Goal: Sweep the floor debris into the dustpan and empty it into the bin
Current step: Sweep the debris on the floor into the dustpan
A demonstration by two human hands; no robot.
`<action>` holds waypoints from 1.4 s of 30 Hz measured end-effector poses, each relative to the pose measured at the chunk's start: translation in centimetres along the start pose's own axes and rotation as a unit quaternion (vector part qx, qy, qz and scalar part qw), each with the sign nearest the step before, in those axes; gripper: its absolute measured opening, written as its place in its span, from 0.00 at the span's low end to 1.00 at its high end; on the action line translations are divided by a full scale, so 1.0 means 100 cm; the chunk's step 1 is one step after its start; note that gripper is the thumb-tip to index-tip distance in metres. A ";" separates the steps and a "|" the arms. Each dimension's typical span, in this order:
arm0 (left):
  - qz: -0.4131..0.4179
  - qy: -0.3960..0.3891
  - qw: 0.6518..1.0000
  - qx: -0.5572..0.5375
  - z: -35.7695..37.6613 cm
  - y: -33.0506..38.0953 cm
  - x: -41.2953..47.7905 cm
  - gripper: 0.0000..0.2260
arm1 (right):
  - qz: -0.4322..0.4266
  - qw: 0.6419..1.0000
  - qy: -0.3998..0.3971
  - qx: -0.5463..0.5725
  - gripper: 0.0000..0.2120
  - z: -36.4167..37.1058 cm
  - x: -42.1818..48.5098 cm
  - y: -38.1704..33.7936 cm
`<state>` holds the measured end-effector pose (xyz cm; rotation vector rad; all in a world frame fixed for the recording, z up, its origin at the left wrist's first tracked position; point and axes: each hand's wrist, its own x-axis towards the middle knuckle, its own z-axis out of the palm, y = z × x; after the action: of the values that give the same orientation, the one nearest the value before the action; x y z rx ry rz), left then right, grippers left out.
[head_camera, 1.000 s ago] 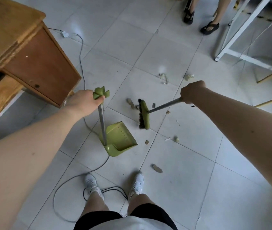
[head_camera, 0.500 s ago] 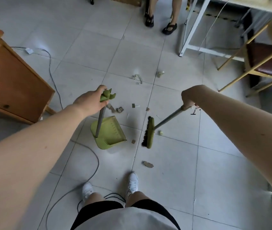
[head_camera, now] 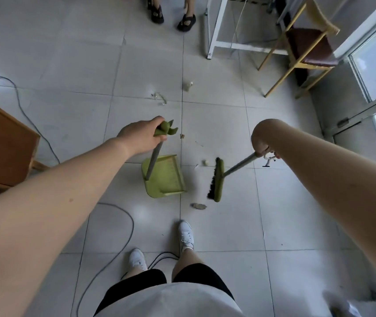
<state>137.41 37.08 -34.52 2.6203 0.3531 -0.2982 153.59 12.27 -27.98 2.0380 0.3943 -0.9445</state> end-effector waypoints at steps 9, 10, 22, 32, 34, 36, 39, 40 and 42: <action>0.039 -0.016 0.999 0.016 0.019 -0.042 -0.043 0.13 | 0.012 0.998 0.000 0.057 0.08 0.035 0.001 -0.092; 0.041 -0.013 0.999 0.017 0.019 -0.051 -0.047 0.13 | 0.014 0.998 -0.006 0.065 0.08 0.036 0.004 -0.101; -0.025 0.015 0.996 0.085 0.007 -0.140 -0.058 0.17 | -0.055 0.981 -0.056 0.176 0.15 -0.067 0.042 -0.155; -0.118 0.068 0.988 0.069 -0.043 -0.190 0.000 0.14 | -0.107 0.951 -0.074 0.279 0.14 -0.192 0.101 -0.144; -0.132 0.081 0.986 0.062 -0.053 -0.192 0.015 0.13 | -0.116 0.958 -0.088 0.247 0.16 -0.214 0.108 -0.144; -0.139 0.083 0.985 0.055 -0.060 -0.191 0.029 0.13 | -0.106 0.967 -0.118 0.200 0.19 -0.230 0.110 -0.145; -0.139 0.085 0.986 0.042 -0.071 -0.186 0.046 0.12 | -0.125 0.967 -0.129 0.180 0.19 -0.247 0.119 -0.145; -0.137 0.086 0.986 0.041 -0.075 -0.184 0.051 0.12 | -0.136 0.964 -0.130 0.187 0.19 -0.251 0.121 -0.144; -0.129 0.088 0.987 0.042 -0.082 -0.181 0.063 0.12 | -0.136 0.961 -0.123 0.208 0.18 -0.259 0.125 -0.136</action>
<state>139.11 57.74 -36.85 2.6921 0.7580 -0.1691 166.62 40.30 -35.28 2.2342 0.3697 -1.5393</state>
